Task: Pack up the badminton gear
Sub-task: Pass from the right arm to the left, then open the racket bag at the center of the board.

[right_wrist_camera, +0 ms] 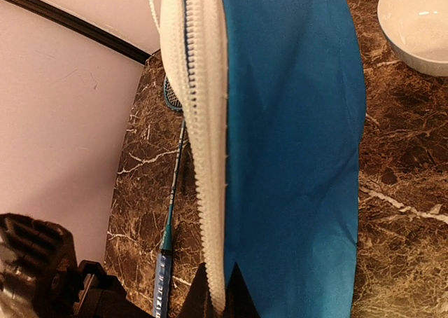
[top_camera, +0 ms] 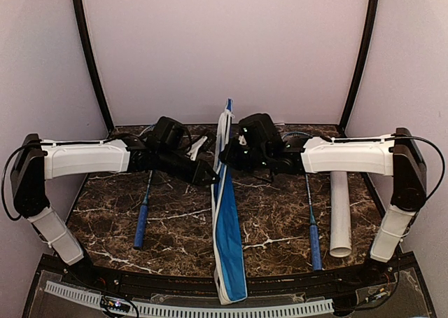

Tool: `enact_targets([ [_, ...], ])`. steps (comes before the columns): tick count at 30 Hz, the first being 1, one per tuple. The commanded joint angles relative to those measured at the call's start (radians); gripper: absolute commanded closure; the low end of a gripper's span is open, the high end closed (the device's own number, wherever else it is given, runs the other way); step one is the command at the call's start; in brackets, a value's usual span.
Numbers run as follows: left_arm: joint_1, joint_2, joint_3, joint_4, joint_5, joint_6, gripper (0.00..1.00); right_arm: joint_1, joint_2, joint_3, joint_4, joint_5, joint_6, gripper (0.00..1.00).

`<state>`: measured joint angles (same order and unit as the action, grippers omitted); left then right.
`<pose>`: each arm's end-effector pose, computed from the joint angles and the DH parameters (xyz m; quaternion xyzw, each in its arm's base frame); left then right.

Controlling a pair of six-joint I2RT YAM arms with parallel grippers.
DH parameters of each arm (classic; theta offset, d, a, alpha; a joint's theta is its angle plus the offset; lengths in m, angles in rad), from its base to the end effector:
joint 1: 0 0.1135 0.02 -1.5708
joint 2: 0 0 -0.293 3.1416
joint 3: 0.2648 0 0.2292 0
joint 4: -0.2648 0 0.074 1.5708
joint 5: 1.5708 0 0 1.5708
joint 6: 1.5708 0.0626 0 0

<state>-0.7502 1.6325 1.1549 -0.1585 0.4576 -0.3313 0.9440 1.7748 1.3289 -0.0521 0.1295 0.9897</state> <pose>0.2495 -0.2703 0.2802 0.2807 0.8292 -0.3995 0.2719 0.2555 0.3389 0.2941 0.0527 0.8568 0.3882 0.3354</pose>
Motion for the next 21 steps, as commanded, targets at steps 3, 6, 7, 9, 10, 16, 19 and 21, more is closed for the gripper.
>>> enact_targets([
  [3, -0.003, -0.015, 0.009, -0.016, -0.07, -0.012, 1.0, -0.006, -0.037, -0.011, 0.006, 0.06, -0.039, 1.0],
  [6, -0.003, -0.016, 0.037, -0.057, -0.111, -0.018, 1.0, -0.016, -0.053, -0.028, 0.005, 0.048, -0.057, 0.97],
  [7, -0.004, -0.019, 0.049, -0.072, -0.126, -0.015, 1.0, -0.021, -0.059, -0.033, 0.005, 0.038, -0.069, 0.91],
  [9, -0.003, -0.024, 0.079, -0.113, -0.169, -0.001, 1.0, -0.027, -0.08, -0.043, 0.004, 0.024, -0.101, 0.74],
  [10, -0.001, -0.026, 0.092, -0.132, -0.192, 0.008, 1.0, -0.028, -0.095, -0.054, 0.004, 0.027, -0.117, 0.62],
  [16, 0.05, -0.059, 0.117, -0.175, -0.238, 0.052, 1.0, -0.036, -0.263, -0.158, 0.011, 0.045, -0.202, 0.3],
  [19, 0.072, -0.07, 0.13, -0.19, -0.237, 0.079, 1.0, -0.039, -0.332, -0.215, -0.031, 0.063, -0.235, 0.28],
  [21, 0.077, -0.066, 0.137, -0.191, -0.197, 0.103, 1.0, -0.04, -0.375, -0.261, -0.03, 0.06, -0.254, 0.24],
])
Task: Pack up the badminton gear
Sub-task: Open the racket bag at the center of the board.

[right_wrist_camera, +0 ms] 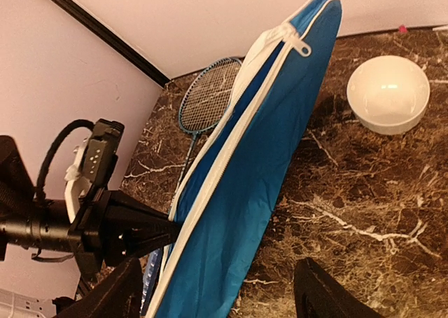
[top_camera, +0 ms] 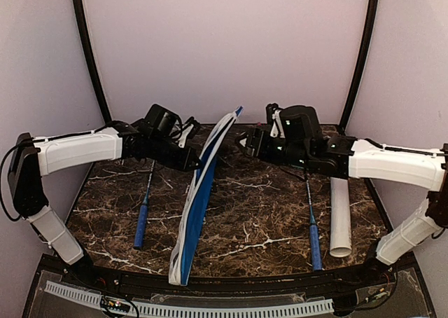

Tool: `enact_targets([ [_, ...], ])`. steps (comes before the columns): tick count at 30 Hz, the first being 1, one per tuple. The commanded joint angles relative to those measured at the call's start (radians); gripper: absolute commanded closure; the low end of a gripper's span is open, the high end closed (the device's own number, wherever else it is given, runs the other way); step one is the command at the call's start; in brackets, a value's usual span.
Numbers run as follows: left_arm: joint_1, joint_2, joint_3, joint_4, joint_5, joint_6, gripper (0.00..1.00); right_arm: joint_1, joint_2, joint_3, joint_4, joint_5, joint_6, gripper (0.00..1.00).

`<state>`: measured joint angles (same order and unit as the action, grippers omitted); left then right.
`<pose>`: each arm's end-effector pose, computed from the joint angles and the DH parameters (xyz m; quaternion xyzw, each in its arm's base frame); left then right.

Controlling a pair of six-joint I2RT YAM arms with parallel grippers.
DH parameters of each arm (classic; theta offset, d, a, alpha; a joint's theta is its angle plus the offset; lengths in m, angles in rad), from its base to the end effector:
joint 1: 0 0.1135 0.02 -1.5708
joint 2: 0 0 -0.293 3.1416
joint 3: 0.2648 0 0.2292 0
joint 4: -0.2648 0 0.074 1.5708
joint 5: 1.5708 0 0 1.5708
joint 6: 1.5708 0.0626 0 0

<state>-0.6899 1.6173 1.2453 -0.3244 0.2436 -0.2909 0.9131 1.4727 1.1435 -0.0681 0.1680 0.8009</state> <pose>0.2718 -0.2439 0.2952 0.2286 0.8712 -0.2950 0.3189 0.2193 0.2668 0.3378 -0.0001 0.8311 0.3713 0.4140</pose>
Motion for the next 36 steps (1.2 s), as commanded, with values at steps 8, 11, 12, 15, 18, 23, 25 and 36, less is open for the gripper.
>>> enact_targets([
  [8, 0.018, -0.006, 0.006, 0.035, 0.117, 0.111, 1.0, 0.022, -0.069, -0.165, 0.097, -0.07, -0.004, 0.21],
  [11, 0.017, -0.02, -0.04, 0.09, 0.106, 0.126, 1.0, 0.05, 0.013, -0.121, 0.112, -0.082, 0.012, 0.24],
  [12, 0.019, -0.024, -0.048, 0.099, 0.105, 0.13, 1.0, 0.057, 0.042, -0.1, 0.112, -0.084, 0.017, 0.26],
  [15, 0.019, -0.034, -0.078, 0.127, 0.106, 0.137, 1.0, 0.076, 0.11, -0.047, 0.135, -0.094, 0.024, 0.28],
  [18, 0.021, -0.032, -0.098, 0.136, 0.097, 0.133, 1.0, 0.09, 0.18, 0.001, 0.157, -0.11, 0.027, 0.27],
  [23, 0.021, -0.03, -0.112, 0.139, 0.103, 0.111, 1.0, 0.102, 0.235, 0.064, 0.178, -0.089, 0.049, 0.29],
  [25, 0.02, -0.036, -0.113, 0.138, 0.098, 0.109, 1.0, 0.102, 0.249, 0.071, 0.193, -0.073, 0.065, 0.31],
  [36, 0.021, -0.06, -0.123, 0.149, 0.104, 0.105, 1.0, 0.099, 0.331, 0.136, 0.183, 0.003, 0.071, 0.62],
])
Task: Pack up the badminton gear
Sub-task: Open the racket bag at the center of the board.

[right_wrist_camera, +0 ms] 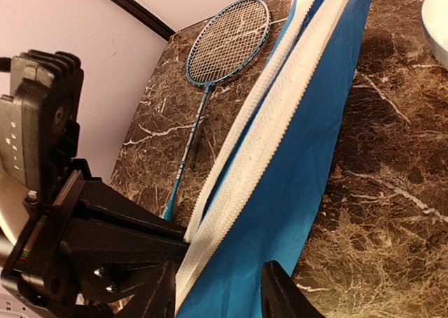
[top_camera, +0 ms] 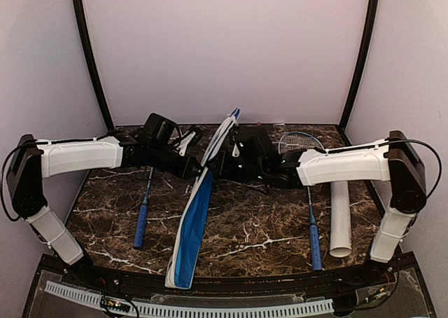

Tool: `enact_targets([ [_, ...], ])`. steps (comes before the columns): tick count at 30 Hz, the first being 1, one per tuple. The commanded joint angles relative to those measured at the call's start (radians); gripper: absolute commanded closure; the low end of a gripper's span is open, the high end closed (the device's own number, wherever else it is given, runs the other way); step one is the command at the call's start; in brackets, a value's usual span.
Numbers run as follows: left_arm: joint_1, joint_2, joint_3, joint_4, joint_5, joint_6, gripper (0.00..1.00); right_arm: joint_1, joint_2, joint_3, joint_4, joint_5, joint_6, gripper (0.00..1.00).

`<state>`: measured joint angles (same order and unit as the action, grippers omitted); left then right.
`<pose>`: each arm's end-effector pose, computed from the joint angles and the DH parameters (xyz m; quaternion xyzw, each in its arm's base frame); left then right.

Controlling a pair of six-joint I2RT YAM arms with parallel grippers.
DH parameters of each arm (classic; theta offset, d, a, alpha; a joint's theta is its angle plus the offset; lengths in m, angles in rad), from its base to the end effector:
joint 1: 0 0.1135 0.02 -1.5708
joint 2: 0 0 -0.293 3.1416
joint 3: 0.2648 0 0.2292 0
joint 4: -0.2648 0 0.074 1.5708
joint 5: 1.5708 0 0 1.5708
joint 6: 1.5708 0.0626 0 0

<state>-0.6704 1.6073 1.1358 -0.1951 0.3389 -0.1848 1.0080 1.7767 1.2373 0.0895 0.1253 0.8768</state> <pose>0.2688 -0.2397 0.2770 0.2847 0.8429 -0.3166 0.3289 0.2324 0.3537 0.2790 -0.0222 0.8457 0.3980 0.3548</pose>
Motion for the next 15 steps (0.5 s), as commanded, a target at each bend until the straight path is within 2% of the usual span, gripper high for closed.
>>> enact_targets([
  [1, 0.002, -0.052, -0.014, 0.021, 0.012, -0.001, 1.0, 0.003, 0.035, 0.047, 0.025, 0.049, -0.008, 0.63],
  [4, 0.001, -0.059, -0.016, 0.025, 0.012, 0.002, 1.0, -0.002, 0.052, 0.065, 0.014, 0.048, -0.018, 0.71],
  [8, 0.001, -0.068, -0.016, 0.021, 0.005, 0.008, 1.0, -0.009, 0.064, 0.068, 0.01, 0.051, -0.025, 0.75],
  [13, 0.001, -0.083, -0.013, 0.013, -0.032, 0.022, 1.0, -0.022, 0.066, 0.045, 0.009, 0.052, -0.03, 0.97],
  [15, 0.004, -0.09, -0.012, 0.006, -0.052, 0.026, 1.0, -0.028, 0.055, 0.025, 0.001, 0.06, -0.03, 1.0],
])
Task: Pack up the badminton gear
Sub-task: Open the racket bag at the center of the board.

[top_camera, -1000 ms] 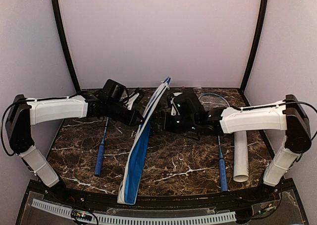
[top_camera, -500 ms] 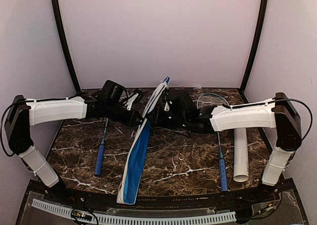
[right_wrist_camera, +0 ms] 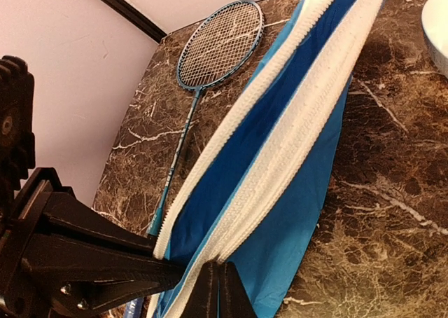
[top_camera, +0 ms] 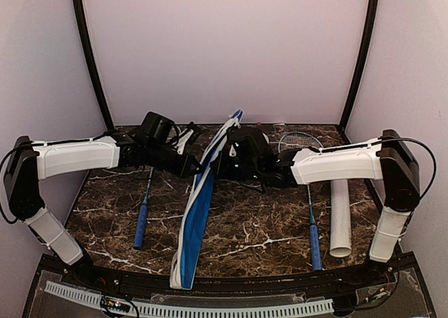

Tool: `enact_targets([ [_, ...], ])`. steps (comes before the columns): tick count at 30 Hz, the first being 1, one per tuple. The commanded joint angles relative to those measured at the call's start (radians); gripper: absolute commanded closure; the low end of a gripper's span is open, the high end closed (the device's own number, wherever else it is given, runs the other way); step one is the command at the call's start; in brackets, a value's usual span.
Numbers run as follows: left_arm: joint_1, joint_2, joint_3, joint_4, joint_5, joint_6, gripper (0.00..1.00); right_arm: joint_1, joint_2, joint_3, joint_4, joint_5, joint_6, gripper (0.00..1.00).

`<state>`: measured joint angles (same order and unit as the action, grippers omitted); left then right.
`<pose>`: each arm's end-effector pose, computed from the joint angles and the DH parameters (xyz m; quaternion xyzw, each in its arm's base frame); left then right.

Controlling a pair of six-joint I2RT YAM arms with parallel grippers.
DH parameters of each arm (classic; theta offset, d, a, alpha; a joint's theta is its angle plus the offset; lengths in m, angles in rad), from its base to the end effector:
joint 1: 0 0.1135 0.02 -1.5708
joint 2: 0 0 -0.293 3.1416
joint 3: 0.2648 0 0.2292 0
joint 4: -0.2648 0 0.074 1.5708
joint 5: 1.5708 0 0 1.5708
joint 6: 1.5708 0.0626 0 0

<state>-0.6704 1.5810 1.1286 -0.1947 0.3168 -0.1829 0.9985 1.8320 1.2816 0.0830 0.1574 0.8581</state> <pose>0.2658 -0.2356 0.2833 0.2816 0.8409 -0.3106 0.3421 0.2448 0.3619 0.2708 -0.0184 0.8498 0.3782 0.3667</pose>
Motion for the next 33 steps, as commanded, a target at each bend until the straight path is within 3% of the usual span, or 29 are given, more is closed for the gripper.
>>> enact_targets([
  [1, 0.006, -0.071, -0.003, 0.001, -0.039, 0.026, 1.0, -0.022, -0.008, -0.032, 0.005, 0.034, -0.013, 1.0],
  [12, 0.1, -0.125, 0.011, -0.023, -0.032, 0.037, 1.0, -0.068, -0.114, -0.217, -0.038, 0.087, -0.007, 1.0],
  [24, 0.104, -0.059, 0.043, -0.072, 0.014, 0.041, 1.0, -0.103, -0.145, -0.253, -0.007, 0.021, -0.086, 1.0],
  [29, 0.103, -0.055, 0.033, -0.066, -0.001, 0.032, 1.0, -0.103, -0.226, -0.261, -0.047, 0.017, -0.151, 0.62],
  [31, 0.103, -0.051, 0.029, -0.064, -0.013, 0.026, 1.0, -0.103, -0.283, -0.276, -0.089, 0.025, -0.16, 0.51],
  [33, 0.103, -0.047, 0.026, -0.062, -0.019, 0.022, 1.0, -0.103, -0.337, -0.301, -0.143, 0.026, -0.163, 0.46],
])
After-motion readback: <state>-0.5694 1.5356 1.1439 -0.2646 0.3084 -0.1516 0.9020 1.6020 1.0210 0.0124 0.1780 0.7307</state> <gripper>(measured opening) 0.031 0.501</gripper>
